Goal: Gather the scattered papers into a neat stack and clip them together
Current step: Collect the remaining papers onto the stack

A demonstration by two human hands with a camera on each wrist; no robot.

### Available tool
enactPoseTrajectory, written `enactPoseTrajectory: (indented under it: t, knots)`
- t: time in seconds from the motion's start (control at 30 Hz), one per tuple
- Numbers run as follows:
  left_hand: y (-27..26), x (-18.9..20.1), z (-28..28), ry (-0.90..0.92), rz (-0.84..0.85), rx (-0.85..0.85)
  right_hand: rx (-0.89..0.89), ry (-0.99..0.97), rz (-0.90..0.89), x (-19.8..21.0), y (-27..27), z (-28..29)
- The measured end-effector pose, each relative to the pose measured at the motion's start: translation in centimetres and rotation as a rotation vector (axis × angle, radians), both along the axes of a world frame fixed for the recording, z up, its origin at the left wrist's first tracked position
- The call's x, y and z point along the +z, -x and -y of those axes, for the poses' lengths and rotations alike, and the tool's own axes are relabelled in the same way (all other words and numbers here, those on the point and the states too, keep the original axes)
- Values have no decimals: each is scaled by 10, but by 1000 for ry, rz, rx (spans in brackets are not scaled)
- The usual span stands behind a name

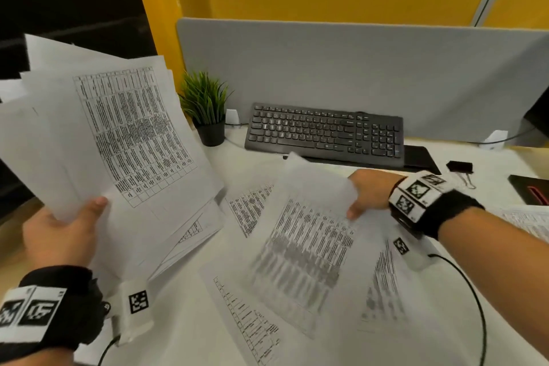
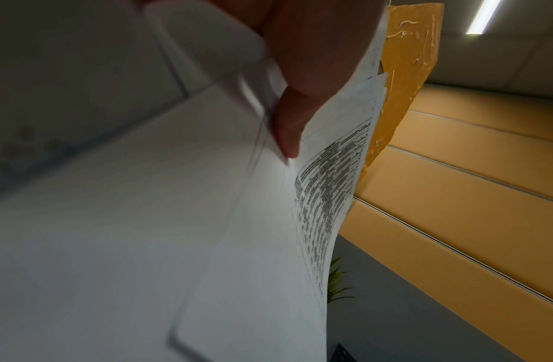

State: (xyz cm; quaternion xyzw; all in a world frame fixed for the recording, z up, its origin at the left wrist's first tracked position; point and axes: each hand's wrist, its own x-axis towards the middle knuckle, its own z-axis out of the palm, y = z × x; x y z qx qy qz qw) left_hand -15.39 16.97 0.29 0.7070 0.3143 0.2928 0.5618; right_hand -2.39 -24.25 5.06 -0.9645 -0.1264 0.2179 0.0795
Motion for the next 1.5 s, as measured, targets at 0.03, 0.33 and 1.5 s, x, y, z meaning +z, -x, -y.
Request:
enactPoseTrajectory:
  t: [0.03,0.33,1.5]
  knots:
    - [-2,-5,-2,-9,18,-8,48,51,40,3,0,-10]
    - [13,13,22,-96,-31,39,336,174,224,24,-51,-122]
    - [-50,-56,-54,51,-71,44,-288,-166,46,44,-4,-4]
